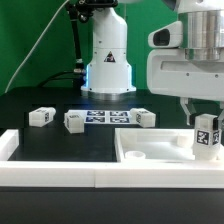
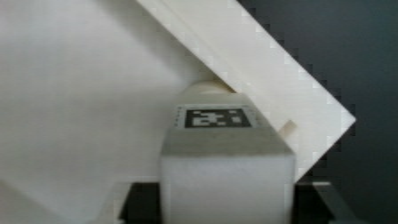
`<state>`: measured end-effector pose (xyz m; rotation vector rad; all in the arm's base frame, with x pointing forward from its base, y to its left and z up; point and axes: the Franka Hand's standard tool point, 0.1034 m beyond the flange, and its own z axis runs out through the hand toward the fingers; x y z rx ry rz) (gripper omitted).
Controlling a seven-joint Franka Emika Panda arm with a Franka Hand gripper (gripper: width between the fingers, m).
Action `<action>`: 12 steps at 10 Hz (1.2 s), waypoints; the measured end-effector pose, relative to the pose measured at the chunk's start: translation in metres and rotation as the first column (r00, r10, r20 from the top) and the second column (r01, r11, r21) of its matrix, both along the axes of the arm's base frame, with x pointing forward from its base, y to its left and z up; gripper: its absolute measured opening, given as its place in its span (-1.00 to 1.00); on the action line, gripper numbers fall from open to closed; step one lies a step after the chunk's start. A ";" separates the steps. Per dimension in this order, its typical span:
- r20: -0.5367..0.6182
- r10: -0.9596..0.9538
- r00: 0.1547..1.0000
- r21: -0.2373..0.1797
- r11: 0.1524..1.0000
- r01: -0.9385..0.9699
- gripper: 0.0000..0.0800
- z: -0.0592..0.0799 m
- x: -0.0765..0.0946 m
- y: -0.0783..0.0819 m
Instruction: Assemble one leg
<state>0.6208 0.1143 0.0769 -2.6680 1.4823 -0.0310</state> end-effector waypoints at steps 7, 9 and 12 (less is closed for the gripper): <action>-0.015 -0.684 0.729 0.041 0.728 0.684 -0.27 0.000 -0.001 0.000; -0.015 -0.798 0.602 0.040 0.601 0.798 -0.26 0.001 -0.001 -0.003; -0.009 -0.812 0.583 0.042 0.582 0.812 -0.26 0.000 -0.002 -0.006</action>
Offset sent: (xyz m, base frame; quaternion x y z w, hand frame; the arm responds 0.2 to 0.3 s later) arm -0.0031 -0.0023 -0.0054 0.0163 0.0298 0.3039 0.9521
